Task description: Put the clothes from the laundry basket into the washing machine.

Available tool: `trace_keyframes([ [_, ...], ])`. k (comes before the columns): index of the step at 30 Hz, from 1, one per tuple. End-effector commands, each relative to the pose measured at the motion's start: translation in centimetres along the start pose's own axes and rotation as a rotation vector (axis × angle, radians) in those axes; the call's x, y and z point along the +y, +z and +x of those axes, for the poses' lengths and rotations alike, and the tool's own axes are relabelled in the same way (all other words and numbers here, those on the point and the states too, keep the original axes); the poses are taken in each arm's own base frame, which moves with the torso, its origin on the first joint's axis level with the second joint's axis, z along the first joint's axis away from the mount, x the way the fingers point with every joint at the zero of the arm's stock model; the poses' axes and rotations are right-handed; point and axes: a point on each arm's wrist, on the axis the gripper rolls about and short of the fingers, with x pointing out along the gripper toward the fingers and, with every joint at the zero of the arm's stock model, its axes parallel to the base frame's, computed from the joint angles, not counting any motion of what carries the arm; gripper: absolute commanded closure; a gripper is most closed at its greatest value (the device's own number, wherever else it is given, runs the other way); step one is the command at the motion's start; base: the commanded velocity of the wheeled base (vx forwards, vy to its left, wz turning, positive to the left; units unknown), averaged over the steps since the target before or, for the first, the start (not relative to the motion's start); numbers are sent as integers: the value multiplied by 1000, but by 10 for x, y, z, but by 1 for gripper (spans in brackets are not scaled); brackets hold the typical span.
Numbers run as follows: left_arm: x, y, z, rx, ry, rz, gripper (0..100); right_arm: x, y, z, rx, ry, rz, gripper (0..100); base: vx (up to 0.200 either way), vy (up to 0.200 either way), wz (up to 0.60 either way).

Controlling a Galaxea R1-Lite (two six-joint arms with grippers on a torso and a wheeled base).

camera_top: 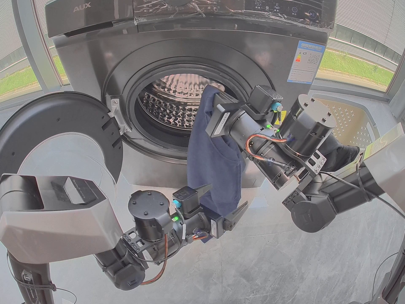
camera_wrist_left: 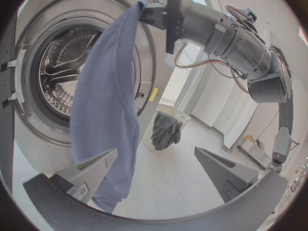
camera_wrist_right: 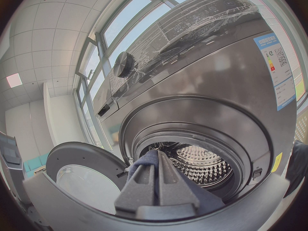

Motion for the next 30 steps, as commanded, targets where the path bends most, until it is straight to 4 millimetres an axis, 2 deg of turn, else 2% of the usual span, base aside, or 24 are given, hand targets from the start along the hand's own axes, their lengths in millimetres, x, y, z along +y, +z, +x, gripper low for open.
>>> trace_keyframes([
  [1,-8,-10,32,-41,-47,-21,0,2,-2,1,1,5,3,100,0,0,0],
  [5,-3,-24,57,-63,-61,-59,0,4,-1,1,-5,7,5,100,0,0,0],
  [10,18,-44,78,-63,-17,-63,0,6,2,0,-10,12,13,100,0,0,0],
  [15,38,-40,92,-94,69,-53,0,6,4,0,-16,14,17,100,0,0,0],
  [21,55,-32,95,-114,167,-10,0,7,7,0,-23,15,18,100,0,0,0],
  [30,62,-36,87,-98,222,78,0,7,8,-1,-25,15,19,100,0,0,0],
])
